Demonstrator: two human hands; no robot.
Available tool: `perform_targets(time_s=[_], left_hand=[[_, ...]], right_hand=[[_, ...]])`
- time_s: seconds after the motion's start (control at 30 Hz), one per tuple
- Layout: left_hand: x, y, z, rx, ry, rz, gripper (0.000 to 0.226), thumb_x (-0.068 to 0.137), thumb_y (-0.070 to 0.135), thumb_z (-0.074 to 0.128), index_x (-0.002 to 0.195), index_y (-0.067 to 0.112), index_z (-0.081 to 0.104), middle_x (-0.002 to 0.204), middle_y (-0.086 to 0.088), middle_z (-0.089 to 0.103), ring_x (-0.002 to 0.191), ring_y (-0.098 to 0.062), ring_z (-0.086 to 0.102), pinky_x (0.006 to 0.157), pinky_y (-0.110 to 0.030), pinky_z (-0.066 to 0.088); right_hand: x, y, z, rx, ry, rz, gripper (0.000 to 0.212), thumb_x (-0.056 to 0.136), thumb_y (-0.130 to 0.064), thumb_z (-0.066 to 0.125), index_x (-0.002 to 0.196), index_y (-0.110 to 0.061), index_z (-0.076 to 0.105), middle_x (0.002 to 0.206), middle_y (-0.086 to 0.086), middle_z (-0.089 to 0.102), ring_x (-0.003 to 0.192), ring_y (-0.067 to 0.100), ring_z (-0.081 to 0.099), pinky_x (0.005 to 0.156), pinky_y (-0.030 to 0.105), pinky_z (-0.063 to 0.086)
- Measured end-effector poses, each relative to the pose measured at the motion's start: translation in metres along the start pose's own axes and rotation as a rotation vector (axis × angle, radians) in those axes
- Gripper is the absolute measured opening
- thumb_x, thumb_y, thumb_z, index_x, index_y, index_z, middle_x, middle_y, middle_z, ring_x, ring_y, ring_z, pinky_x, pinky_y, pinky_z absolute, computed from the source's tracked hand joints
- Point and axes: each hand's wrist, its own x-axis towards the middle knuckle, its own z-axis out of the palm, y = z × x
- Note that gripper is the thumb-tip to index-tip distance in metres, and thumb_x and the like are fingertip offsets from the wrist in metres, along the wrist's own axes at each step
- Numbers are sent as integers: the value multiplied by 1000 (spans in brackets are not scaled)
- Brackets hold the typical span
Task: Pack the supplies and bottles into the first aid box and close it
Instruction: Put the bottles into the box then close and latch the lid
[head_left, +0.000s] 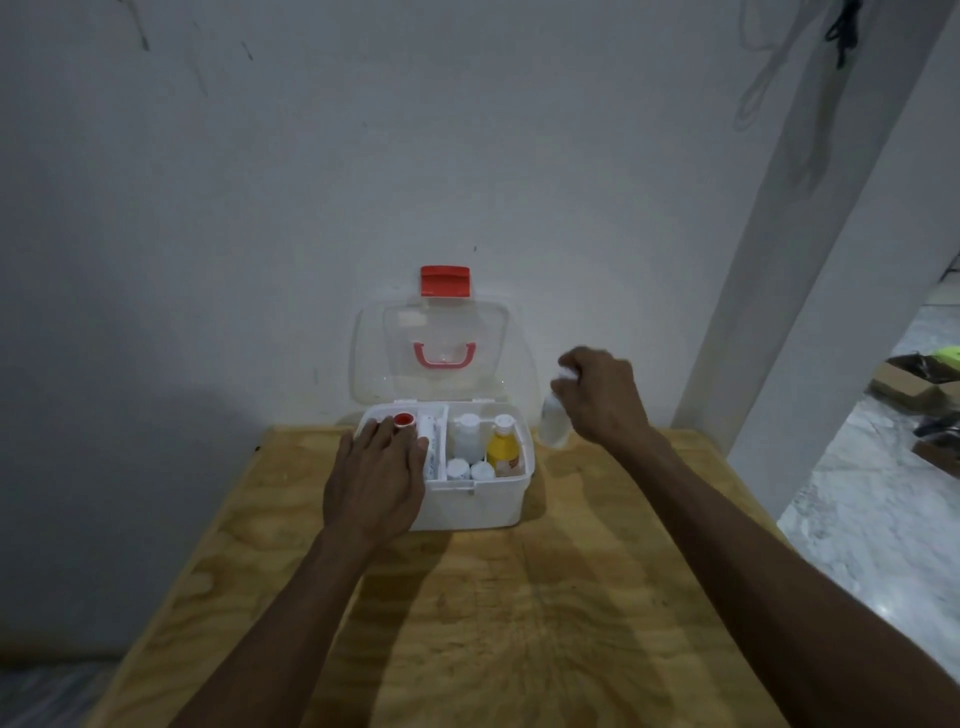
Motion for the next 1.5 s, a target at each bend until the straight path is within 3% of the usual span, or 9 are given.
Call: perform_targets(time_s=[0.07, 0.2, 0.4, 0.67, 1.07, 1.4, 1.5], left_hand=[[0, 0, 0, -1, 3, 3, 63, 97, 45, 8, 142, 19, 44, 151, -2, 42, 143, -22, 32, 119, -45, 15], [0, -2, 1, 14, 8, 8, 66, 95, 46, 6, 139, 19, 47, 150, -3, 44, 141, -23, 35, 119, -46, 16], [0, -3, 1, 29, -12, 13, 67, 95, 46, 4, 140, 20, 46, 152, -3, 41, 142, -22, 33, 121, -46, 13], [-2, -2, -2, 41, -41, 31, 68, 93, 47, 2, 143, 21, 41, 156, -3, 34, 146, -23, 25, 120, -44, 6], [-2, -5, 0, 52, -45, 53, 63, 96, 46, 7, 144, 19, 39, 155, -4, 35, 145, -24, 27, 120, -45, 7], [-1, -6, -1, 39, -59, 56, 64, 95, 47, 6, 144, 19, 39, 155, -4, 35, 146, -23, 25, 122, -45, 6], [-1, -7, 0, 29, -47, 61, 63, 97, 46, 7, 144, 19, 39, 155, -3, 35, 146, -23, 25, 122, -46, 9]], right_hand=[[9, -17, -18, -4, 52, -66, 30, 89, -15, 62, 117, -3, 65, 116, 17, 68, 103, 32, 64, 87, 33, 48], [25, -51, -30, 67, 64, -115, 31, 89, -16, 65, 118, -6, 66, 119, 12, 67, 104, 26, 62, 83, 24, 42], [28, -67, 0, 76, -70, -153, 33, 88, -17, 68, 119, -5, 66, 120, 13, 66, 109, 29, 61, 91, 33, 48], [21, -62, 27, 22, -200, -157, 36, 87, -12, 70, 121, -2, 64, 123, 14, 65, 108, 26, 63, 82, 21, 41], [27, -48, 52, -52, -417, -134, 41, 73, -9, 84, 110, -2, 71, 110, 13, 71, 96, 22, 68, 85, 31, 57], [31, -52, 47, -72, -458, -126, 31, 79, -13, 79, 106, 0, 71, 104, 12, 72, 86, 21, 70, 80, 31, 59], [42, -62, 37, -44, -292, -158, 20, 85, -13, 73, 101, -2, 73, 99, 10, 74, 82, 20, 70, 77, 26, 56]])
